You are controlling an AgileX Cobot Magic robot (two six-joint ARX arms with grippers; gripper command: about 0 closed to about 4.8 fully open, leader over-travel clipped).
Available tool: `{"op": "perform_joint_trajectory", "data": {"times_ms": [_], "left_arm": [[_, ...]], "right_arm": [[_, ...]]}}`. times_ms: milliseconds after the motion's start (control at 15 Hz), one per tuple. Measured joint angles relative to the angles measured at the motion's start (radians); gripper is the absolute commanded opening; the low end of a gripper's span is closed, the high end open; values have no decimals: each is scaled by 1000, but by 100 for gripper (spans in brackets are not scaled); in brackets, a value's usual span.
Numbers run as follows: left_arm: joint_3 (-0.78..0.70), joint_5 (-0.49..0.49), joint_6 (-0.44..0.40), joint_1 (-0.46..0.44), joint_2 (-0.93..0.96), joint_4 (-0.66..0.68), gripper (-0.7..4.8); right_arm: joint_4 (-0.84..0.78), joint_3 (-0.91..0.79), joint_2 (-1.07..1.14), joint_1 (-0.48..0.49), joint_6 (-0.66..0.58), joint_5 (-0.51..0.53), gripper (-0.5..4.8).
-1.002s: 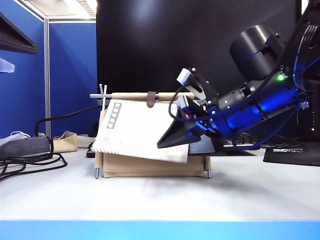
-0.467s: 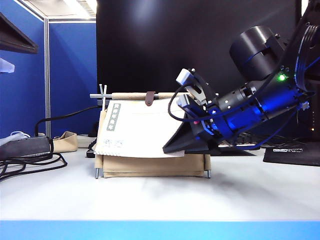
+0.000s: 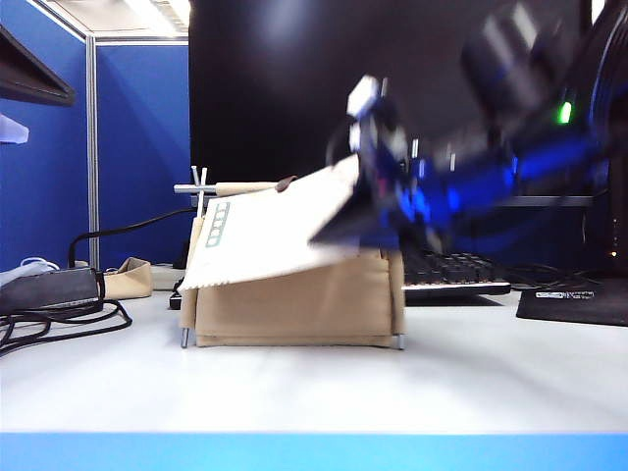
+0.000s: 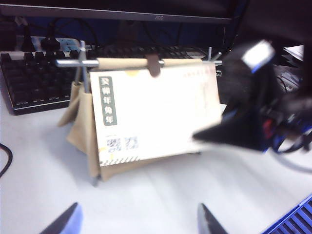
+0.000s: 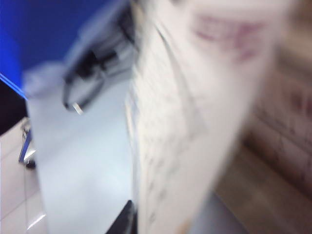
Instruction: Turn one page of the calendar.
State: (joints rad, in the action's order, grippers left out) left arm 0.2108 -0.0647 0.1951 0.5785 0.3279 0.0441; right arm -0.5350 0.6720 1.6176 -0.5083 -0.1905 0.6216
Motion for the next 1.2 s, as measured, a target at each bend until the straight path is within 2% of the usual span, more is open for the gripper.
{"op": "perform_joint_trajectory", "data": {"times_ms": [334,534,668,935,1202], "left_arm": [[0,16,0,0,0,0,310],[0,16,0,0,0,0,310],[0,16,0,0,0,1,310],[0,16,0,0,0,18,310],[0,16,0,0,0,20,310]], "right_arm": [[-23,1,-150,0,-2,0,20],[-85,2,-184,0,-81,-1,20],[-146,2,-184,0,-145,-5,-2],[-327,1,-184,0,-342,-76,-2],[-385,2,-184,0,-438,-198,-3]]}}
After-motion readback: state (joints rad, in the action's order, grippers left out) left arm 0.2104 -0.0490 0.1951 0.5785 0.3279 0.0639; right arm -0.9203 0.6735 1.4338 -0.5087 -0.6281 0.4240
